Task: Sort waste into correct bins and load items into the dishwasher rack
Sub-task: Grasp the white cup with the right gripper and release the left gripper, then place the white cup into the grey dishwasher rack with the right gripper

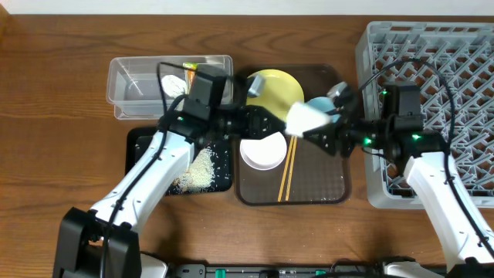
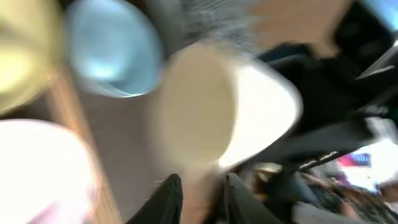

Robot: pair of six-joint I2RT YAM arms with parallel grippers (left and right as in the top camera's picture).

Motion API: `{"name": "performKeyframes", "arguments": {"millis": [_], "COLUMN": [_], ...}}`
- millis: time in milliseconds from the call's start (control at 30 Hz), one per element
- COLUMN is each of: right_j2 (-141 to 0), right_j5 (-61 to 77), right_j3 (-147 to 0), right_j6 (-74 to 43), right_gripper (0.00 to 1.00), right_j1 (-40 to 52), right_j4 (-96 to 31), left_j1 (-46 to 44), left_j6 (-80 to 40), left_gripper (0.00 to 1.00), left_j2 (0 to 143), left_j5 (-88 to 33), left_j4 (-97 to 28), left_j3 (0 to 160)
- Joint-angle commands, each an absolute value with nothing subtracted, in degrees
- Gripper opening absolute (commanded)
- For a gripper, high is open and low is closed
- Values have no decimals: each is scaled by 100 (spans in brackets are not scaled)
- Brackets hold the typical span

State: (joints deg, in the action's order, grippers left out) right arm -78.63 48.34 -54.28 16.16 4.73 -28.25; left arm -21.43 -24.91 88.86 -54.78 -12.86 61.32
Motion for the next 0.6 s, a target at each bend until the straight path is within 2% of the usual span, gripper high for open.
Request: {"name": "performKeyframes", "arguments": {"millis": [0,267,433,567], "right_j2": [-7638,-7373,-7378,-7419], "right_j5": [3883,1905,666,-84], "right_j3": [-5664,-6726,-7148,-7161], "right_j6": [1168,711,285,-331], "right_gripper": [21,1,1,1], "right_j1": [244,-318,-753,-1232], "right_j4": [-3052,-4768,-5590,-6047], "left_j1": [-1887,-1269,-1087,-1079], "left_j6": [-1535,-1221,-1225,-1225], "left_gripper": [27,28,35,35], "left_j2": [8698,7992,7522,7404], "left_j5": [-4241,-2650,-1474,-1385], "left_j4": [-1616,-2812,-3391,-3459], "left_j3": [6090,6090,6090,6088]}}
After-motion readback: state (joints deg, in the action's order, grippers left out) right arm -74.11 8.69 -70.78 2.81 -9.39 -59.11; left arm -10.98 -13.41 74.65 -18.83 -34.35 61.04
